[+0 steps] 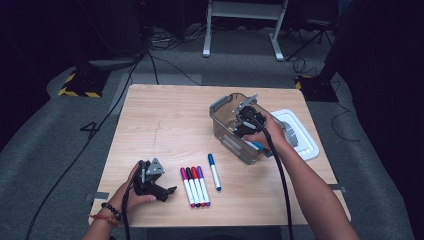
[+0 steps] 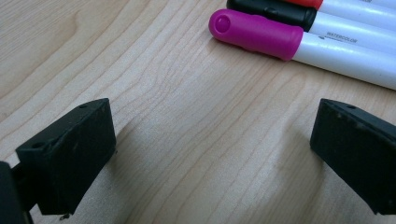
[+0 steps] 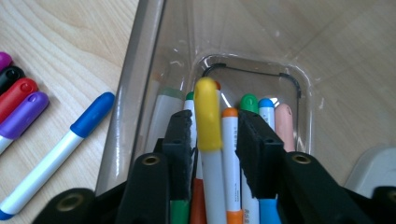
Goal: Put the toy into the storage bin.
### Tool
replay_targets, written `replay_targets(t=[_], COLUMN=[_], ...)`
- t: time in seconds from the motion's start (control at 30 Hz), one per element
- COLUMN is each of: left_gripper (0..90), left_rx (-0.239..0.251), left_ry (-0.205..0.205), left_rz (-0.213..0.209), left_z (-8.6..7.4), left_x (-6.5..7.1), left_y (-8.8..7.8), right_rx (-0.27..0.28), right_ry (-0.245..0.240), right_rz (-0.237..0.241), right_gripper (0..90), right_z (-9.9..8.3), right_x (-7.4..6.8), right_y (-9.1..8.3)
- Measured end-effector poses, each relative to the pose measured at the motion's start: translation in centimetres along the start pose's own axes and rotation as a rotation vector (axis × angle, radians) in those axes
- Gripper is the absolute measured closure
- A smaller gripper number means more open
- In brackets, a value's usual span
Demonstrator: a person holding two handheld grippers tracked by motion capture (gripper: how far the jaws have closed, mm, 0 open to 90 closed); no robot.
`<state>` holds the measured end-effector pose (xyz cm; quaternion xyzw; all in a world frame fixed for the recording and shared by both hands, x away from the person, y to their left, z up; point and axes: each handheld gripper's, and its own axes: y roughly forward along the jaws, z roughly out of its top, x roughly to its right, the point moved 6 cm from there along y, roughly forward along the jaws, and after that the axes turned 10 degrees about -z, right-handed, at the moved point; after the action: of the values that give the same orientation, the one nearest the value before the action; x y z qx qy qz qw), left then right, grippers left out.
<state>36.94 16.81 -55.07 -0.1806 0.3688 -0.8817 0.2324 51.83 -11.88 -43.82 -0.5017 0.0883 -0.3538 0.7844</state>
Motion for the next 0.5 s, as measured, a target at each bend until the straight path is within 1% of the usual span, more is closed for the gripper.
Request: replay_targets(t=[0.13,0.2,0.23,0.3,0.37,0.43,0.5], left_gripper=[0.5,0.4,0.4,0.4,0.4,0.5,0.4], left_rx=[0.001,0.0,0.001,0.001,0.001,0.001,0.0], left_ry=[-0.001,0.0,-0.001,-0.001,-0.001,-0.001,-0.001], left_rz=[-0.001,-0.001,-0.001,-0.001,-0.001,-0.001,0.0], left_z=[0.0,0.0,0.0,0.0,0.0,0.0,0.0], left_x=[0.0,0.0,0.0,0.0,0.0,0.0,0.0], left_y=[0.0,0.0,0.0,0.0,0.0,0.0,0.0], right_rx=[0.041,0.076,0.103,0.157,0.22,0.284,0.323], right_ry=[0.038,0.053,0.059,0.08,0.096,0.1,0.096], right_rz=[-0.017,-0.022,-0.012,-0.017,-0.002,-0.01,-0.012], right_gripper=[57.6,53.8,52.9,48.6,46.6,44.0,42.7], right_z=[-0.1,-0.1,-0.2,-0.3,-0.4,-0.6,-0.8], right_x=[0.5,0.7,0.7,0.9,0.9,0.9,0.6], right_y=[-0.5,-0.9,-1.3,-2.3,-3.6,-5.0,-6.2])
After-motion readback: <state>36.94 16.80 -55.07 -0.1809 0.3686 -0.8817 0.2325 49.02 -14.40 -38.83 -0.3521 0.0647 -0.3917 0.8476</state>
